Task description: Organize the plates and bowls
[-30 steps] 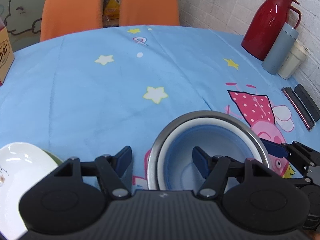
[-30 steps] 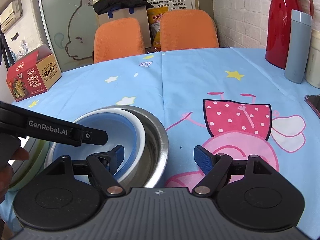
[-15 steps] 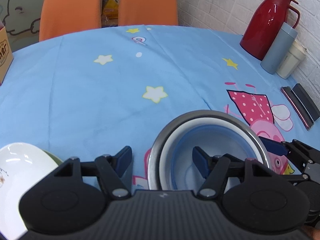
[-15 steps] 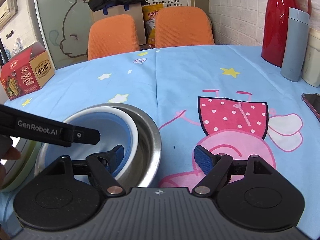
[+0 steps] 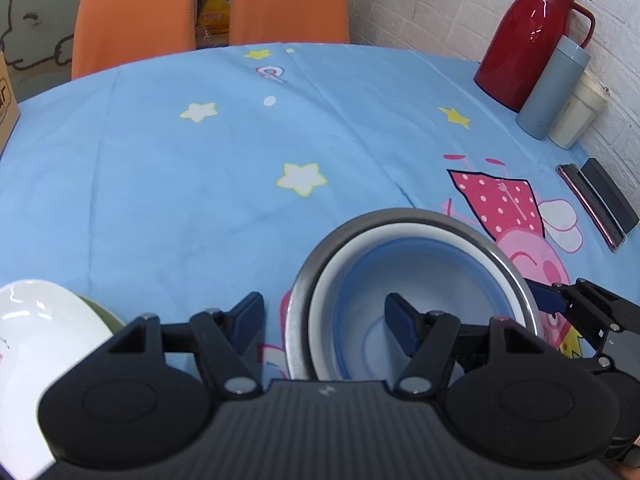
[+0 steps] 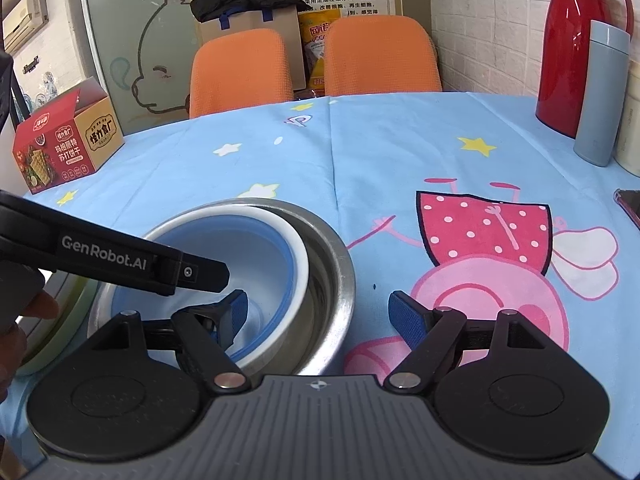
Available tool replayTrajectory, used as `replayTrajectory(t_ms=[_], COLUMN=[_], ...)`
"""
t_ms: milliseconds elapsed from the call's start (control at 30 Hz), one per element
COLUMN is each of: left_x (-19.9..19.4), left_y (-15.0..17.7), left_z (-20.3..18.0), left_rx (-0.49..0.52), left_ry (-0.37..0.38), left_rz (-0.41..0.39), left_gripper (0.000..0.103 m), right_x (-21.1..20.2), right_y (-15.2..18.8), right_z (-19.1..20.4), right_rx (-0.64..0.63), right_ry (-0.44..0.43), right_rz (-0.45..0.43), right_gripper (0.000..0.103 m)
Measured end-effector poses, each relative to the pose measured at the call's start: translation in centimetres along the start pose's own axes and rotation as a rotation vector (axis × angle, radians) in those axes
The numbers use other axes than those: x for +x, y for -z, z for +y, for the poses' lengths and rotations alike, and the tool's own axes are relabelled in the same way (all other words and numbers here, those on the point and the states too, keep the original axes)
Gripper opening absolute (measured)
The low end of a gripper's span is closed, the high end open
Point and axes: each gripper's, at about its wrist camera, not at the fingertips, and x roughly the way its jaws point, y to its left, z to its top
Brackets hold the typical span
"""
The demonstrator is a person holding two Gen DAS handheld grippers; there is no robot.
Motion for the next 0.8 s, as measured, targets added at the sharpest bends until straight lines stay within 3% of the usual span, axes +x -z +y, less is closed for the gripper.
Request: replayTrajectory(t_ms=[567, 667, 800], left_x=[0.0, -0.1, -0.3], left_y=[0.4, 0.8, 1.3], left_z=[-0.2, -0.6, -1.3], left_rx=[0.012, 0.019, -0.002], left_ry=[-0.002, -0.016, -0.018], left_rz=[-0.012, -0.025, -0.048], left_gripper=[0.067, 0.067, 0.047], right_x=[-0.2, -0.3, -0.3], right_y=[0.3, 0.6, 0.9], right_z=[0.8, 0.6, 0.8], right_rx=[-0.007, 0.018, 0.036], right_ry=[-0.004, -0.012, -0.027], right_rz=[-0.02, -0.024, -0.048], right_gripper=[0.103, 0.093, 0.073])
